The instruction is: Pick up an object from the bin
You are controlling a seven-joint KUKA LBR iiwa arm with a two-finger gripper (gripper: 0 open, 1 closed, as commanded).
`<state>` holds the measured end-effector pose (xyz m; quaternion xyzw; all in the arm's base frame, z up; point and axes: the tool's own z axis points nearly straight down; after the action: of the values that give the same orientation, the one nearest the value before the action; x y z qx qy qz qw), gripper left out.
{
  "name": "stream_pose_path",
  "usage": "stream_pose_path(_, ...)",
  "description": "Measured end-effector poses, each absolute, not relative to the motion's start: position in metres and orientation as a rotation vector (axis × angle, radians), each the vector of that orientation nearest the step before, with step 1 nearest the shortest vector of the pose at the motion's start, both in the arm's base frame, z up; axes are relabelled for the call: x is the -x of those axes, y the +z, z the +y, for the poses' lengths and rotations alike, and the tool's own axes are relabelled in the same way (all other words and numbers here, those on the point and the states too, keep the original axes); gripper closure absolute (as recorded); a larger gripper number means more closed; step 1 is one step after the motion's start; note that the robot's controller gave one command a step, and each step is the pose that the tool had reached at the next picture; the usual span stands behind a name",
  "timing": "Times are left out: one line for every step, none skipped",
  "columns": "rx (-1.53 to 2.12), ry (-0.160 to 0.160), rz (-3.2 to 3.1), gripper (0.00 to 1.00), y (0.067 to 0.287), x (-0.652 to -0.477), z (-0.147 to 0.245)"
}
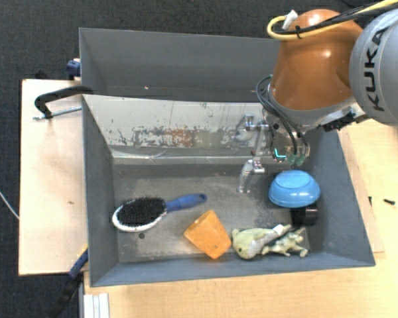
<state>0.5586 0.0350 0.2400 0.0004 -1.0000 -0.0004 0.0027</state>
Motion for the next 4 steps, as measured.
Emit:
stream_pose_path(-0.038,-0.003,-3.170,0.00,0.079,-0.515,0.062)
stream_pose_path(-0.182,-0.005,-3.147,0.00,0.073,-0.574,0.136)
stream_pose_path(-0.172,-0.006,-3.145,1.00,0.074,-0.573,0.133)
stream_pose_path(-0.095,-0.006,-3.151,1.00,0.196,-0.562,0.136)
